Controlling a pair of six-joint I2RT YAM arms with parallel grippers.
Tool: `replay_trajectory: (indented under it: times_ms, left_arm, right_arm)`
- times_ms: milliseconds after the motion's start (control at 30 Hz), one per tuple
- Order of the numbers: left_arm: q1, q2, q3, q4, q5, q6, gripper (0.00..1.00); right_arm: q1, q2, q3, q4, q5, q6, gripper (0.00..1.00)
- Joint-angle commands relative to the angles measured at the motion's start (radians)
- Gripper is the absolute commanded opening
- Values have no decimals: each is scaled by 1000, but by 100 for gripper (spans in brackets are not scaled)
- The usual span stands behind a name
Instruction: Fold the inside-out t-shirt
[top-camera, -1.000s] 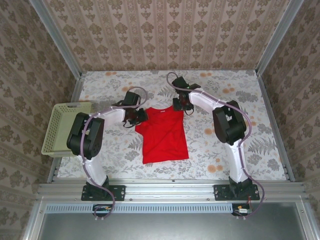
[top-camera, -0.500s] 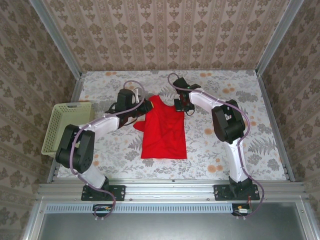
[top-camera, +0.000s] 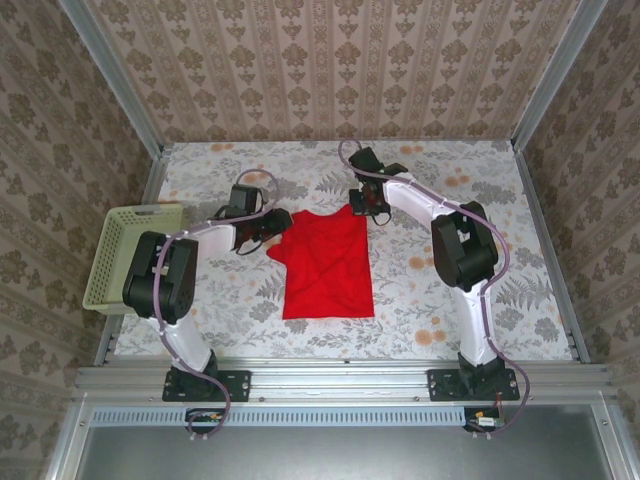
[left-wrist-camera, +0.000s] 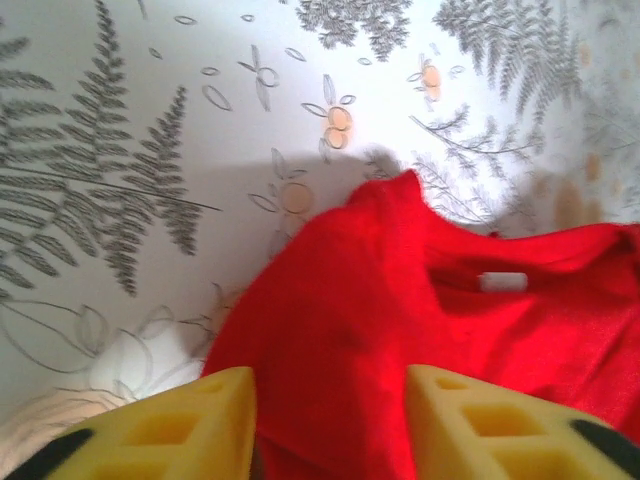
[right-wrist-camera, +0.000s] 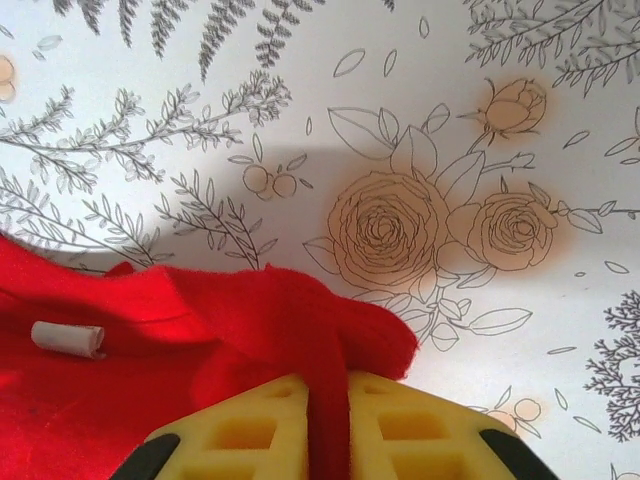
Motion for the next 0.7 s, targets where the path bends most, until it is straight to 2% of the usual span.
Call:
replay_trajectory:
  times_ms: [0,200,333,567,667]
  left_arm:
    - [6,9,69,-114,-75,71,54]
    - [-6,12,173,-252,-131,147,71]
    - [-35,61,245,-310,-137,196,72]
    - [-93,205,387,-419,-160,215,58]
    - [-102,250,422,-432,-158,213,45]
  right_arm:
    - [-7,-7,48,-14,-1,-1,27]
    - [-7,33,115,-59,-9,-27,33]
    - [-7,50,121,-74,14,-32,36]
    - [-7,105,130,-91,34,-35,39]
    - [-6,134,146,-100,34,-40,37]
